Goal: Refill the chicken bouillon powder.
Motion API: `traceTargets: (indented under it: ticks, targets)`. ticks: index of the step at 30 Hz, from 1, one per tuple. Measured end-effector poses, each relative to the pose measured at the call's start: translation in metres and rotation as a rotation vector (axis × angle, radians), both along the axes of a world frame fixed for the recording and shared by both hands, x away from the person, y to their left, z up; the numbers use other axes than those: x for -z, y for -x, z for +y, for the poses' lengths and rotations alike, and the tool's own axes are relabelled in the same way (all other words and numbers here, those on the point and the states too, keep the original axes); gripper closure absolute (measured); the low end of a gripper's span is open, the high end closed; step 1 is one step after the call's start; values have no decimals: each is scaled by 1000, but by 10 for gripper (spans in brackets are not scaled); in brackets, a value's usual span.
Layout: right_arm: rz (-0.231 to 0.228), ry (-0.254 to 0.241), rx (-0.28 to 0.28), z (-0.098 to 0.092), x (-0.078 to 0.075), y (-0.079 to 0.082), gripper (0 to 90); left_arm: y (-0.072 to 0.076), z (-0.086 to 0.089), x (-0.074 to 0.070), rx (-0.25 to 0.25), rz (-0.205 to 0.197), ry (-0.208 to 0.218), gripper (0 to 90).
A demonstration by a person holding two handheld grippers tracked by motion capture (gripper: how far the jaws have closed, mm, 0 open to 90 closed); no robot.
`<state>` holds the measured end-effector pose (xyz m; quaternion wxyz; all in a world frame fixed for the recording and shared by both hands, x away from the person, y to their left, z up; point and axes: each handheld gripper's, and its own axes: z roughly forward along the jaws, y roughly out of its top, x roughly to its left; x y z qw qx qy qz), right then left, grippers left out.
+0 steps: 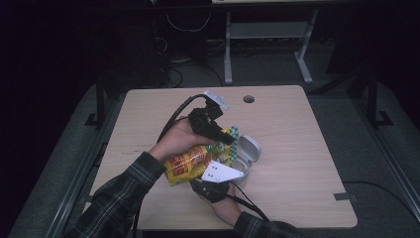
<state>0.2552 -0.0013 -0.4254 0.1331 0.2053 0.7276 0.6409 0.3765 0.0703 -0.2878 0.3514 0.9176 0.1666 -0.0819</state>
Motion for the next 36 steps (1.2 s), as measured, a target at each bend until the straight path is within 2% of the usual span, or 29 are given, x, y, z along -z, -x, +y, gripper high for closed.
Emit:
traceTargets:
  ticks: [36]
  targets:
    - [18, -48, 6, -7, -3, -5, 899, -3, -16, -6, 7, -25, -53, 891]
